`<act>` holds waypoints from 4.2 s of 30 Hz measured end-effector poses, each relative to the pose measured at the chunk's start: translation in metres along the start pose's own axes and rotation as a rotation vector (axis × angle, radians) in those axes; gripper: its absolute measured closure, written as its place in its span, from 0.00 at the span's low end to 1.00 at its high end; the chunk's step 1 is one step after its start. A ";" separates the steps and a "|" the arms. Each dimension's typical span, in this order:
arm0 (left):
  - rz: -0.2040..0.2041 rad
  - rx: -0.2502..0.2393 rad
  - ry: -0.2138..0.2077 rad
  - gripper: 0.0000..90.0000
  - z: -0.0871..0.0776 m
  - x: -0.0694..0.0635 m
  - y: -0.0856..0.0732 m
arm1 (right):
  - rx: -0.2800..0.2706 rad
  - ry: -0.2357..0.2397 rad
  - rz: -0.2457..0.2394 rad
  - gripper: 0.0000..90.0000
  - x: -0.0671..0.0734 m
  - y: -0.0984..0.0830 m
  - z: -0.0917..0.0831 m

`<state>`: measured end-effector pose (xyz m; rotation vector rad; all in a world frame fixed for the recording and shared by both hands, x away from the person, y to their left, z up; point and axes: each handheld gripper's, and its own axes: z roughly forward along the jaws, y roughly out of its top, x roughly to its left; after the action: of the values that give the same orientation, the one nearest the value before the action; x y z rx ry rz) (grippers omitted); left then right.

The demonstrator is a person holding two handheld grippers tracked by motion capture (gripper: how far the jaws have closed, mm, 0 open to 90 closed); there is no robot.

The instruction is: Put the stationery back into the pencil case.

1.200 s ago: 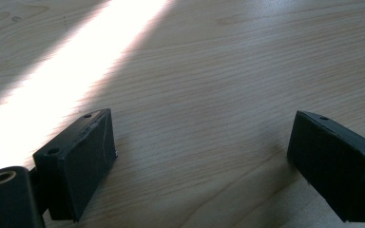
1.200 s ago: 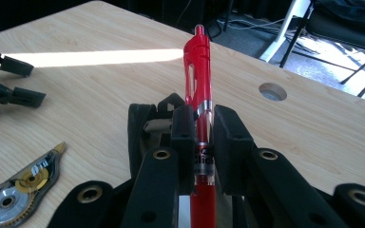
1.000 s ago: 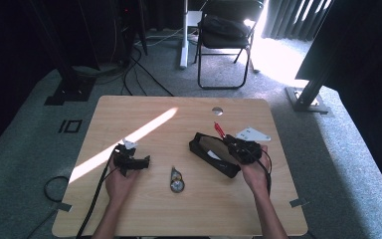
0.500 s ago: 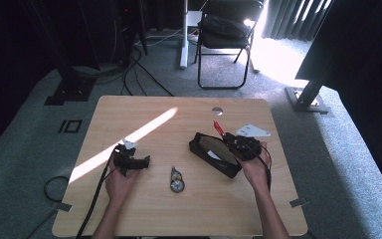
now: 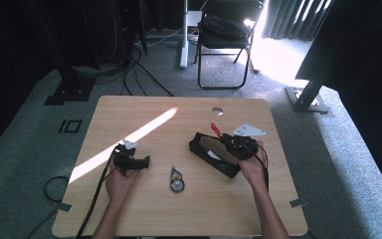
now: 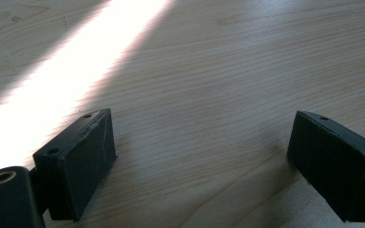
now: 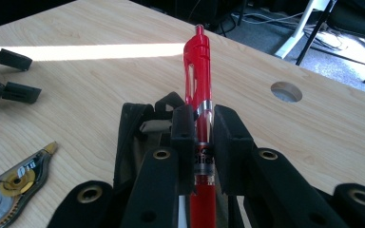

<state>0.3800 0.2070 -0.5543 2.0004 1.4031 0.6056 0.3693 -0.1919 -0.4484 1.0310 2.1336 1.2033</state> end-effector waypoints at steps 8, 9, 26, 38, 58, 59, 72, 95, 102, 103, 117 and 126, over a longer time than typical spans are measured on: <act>0.000 0.000 0.000 0.10 0.000 0.000 0.000 | 0.000 0.005 -0.005 0.89 -0.002 -0.002 0.004; 0.000 0.000 0.000 0.10 0.000 0.000 0.000 | -0.003 0.005 -0.005 0.89 -0.002 -0.002 0.004; 0.001 0.001 0.000 0.10 0.000 0.000 0.000 | 0.015 0.013 -0.006 0.89 -0.005 -0.007 0.011; 0.001 0.001 0.000 0.10 0.000 0.000 0.000 | 0.034 0.031 -0.015 0.89 -0.003 -0.013 0.017; 0.001 0.001 0.000 0.10 0.000 0.000 0.000 | 0.056 0.053 -0.032 0.89 0.000 -0.017 0.023; 0.002 0.001 0.000 0.10 0.000 0.000 0.000 | 0.056 0.053 -0.032 0.89 0.000 -0.017 0.023; 0.001 0.001 0.000 0.10 0.000 0.000 0.000 | 0.085 0.064 -0.027 0.88 0.002 -0.023 0.026; 0.001 0.001 0.000 0.10 0.000 0.000 0.000 | 0.132 0.083 -0.036 0.88 0.005 -0.026 0.032; 0.001 0.001 0.000 0.10 0.000 0.000 0.000 | 0.144 0.093 -0.043 0.88 0.006 -0.026 0.035; 0.002 0.001 0.000 0.10 0.000 0.000 0.000 | 0.146 0.094 -0.046 0.88 0.006 -0.027 0.035; 0.002 0.001 0.000 0.10 0.000 0.000 0.000 | 0.193 0.121 -0.058 0.88 0.007 -0.027 0.041; 0.002 0.001 0.000 0.10 0.000 0.000 0.000 | 0.210 0.133 -0.059 0.88 0.008 -0.027 0.043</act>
<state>0.3800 0.2071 -0.5542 2.0026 1.4020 0.6055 0.3846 -0.1722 -0.4939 0.9911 2.4180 1.0640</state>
